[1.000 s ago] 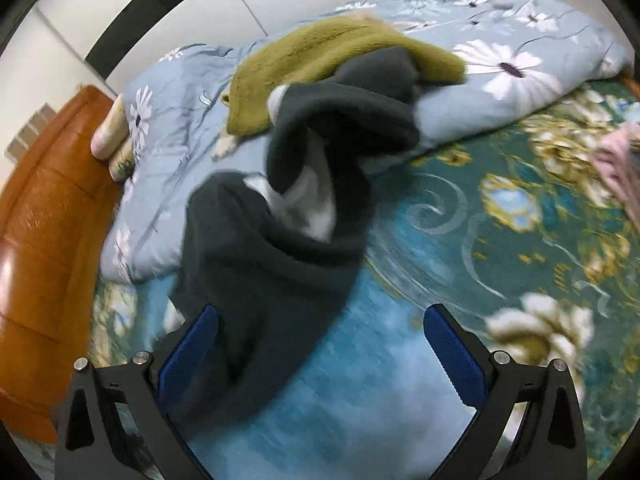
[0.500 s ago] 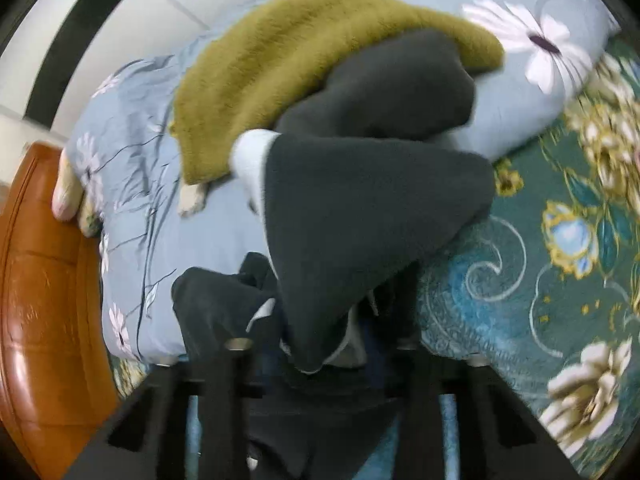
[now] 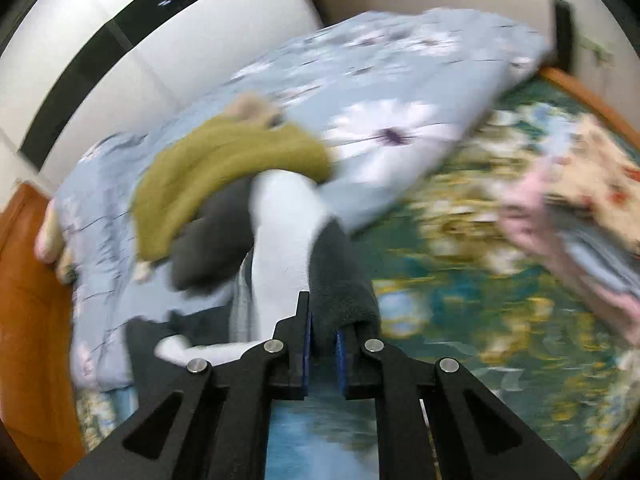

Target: Fold clothes

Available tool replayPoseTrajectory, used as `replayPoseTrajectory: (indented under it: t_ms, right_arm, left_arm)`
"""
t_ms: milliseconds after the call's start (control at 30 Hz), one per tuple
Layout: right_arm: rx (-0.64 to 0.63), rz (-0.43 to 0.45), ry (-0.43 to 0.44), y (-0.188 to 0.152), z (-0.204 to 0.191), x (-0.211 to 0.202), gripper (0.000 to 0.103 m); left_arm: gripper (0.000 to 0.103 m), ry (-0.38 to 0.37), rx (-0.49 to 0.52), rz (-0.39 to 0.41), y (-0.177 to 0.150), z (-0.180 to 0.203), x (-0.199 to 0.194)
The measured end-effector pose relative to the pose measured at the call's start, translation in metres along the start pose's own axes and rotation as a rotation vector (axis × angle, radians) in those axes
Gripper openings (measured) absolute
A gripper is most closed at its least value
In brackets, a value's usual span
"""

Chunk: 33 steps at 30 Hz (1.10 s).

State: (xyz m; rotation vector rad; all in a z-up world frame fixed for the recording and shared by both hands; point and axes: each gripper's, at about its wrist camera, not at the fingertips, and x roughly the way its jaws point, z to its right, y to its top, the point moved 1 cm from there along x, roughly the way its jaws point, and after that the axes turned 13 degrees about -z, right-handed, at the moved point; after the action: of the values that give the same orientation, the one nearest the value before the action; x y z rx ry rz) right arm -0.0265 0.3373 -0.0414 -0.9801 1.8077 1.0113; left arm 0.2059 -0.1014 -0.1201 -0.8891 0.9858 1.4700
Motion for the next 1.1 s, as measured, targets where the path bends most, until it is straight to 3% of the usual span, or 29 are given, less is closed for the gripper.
replayPoseTrajectory:
  t_ms: [133, 233, 333, 367, 400, 500, 600, 800, 933, 1000, 1100]
  right_arm:
    - [0.155, -0.059, -0.095, -0.006, 0.065, 0.007, 0.01]
    - [0.17, -0.108, -0.098, -0.018, 0.074, 0.017, 0.01]
    - [0.14, -0.127, -0.097, -0.026, 0.07, 0.017, 0.013]
    - [0.129, -0.133, -0.097, -0.028, 0.068, 0.015, 0.017]
    - [0.112, -0.123, -0.103, -0.032, 0.064, 0.009, 0.027]
    - [0.038, -0.058, -0.121, -0.047, 0.047, -0.011, 0.051]
    - [-0.034, -0.025, -0.1, -0.06, 0.028, -0.018, 0.056]
    - [-0.068, -0.069, -0.043, -0.084, 0.003, -0.006, 0.056]
    - [-0.088, -0.097, -0.004, -0.1, -0.013, 0.002, 0.056]
    - [-0.106, -0.108, 0.006, -0.107, -0.021, 0.007, 0.056]
    - [-0.126, -0.124, 0.007, -0.115, -0.032, 0.013, 0.056]
  left_arm:
    - [0.015, -0.021, -0.011, -0.011, 0.005, -0.003, 0.003]
    - [0.016, -0.051, -0.026, -0.003, 0.005, -0.005, -0.003]
    - [0.025, -0.086, -0.049, -0.013, 0.005, -0.009, -0.009]
    - [0.031, -0.105, -0.066, -0.007, 0.005, -0.013, -0.015]
    - [0.041, -0.124, -0.082, 0.003, 0.005, -0.017, -0.02]
    - [0.054, -0.174, -0.135, 0.052, 0.011, -0.029, -0.032]
    - [0.057, -0.186, -0.197, 0.088, 0.029, -0.042, -0.031]
    - [0.057, -0.207, -0.273, 0.112, 0.089, -0.059, 0.001]
    - [0.055, -0.206, -0.291, 0.1, 0.108, -0.058, 0.018]
    - [0.025, -0.203, -0.293, 0.096, 0.115, -0.056, 0.025]
    - [0.021, -0.224, -0.219, 0.124, 0.11, -0.038, 0.016]
